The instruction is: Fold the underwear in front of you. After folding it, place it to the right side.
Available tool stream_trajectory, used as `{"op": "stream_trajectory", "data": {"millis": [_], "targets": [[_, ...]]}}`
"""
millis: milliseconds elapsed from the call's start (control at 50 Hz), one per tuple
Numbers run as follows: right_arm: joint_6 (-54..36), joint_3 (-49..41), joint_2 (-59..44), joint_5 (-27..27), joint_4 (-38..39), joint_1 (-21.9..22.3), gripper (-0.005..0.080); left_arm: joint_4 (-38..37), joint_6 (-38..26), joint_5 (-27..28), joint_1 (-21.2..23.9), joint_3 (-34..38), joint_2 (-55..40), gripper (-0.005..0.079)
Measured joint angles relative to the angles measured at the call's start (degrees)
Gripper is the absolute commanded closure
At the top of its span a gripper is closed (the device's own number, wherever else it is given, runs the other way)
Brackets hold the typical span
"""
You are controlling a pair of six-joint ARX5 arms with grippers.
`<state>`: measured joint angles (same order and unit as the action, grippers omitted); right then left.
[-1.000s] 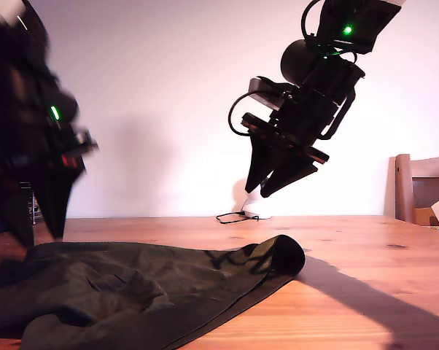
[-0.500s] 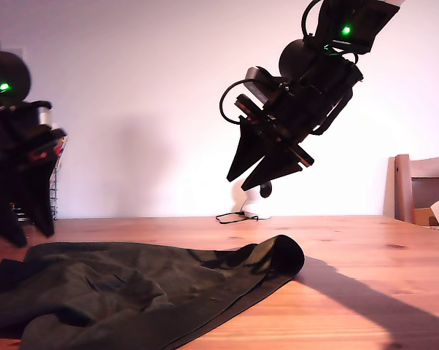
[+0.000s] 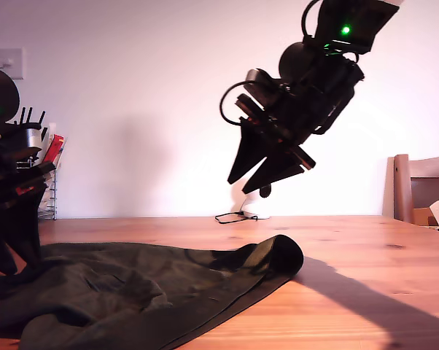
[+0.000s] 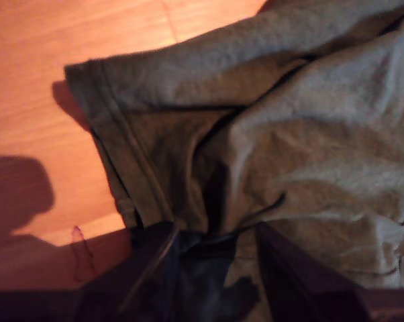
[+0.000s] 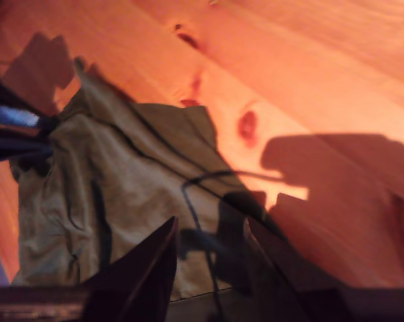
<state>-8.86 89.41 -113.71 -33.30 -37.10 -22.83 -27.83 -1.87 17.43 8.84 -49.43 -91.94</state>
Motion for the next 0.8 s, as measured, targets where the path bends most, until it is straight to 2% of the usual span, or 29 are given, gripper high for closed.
{"op": "stream_trajectory", "data": {"millis": [260,460,800], "targets": [[0.0,0.0,0.0,0.0,0.2,-1.7,0.0475,-0.2,0.0,-2.9,0.0,0.0,0.4,0.044],[0.0,0.0,0.0,0.0,0.3,-1.7,0.0475,-2.0,0.2,-5.5,0.0,0.0,5.4,0.0441],[0.0,0.0,0.0,0.0,0.4,-2.0,0.0475,-2.5,0.7,-5.8,0.0,0.0,5.4,0.0441]]}}
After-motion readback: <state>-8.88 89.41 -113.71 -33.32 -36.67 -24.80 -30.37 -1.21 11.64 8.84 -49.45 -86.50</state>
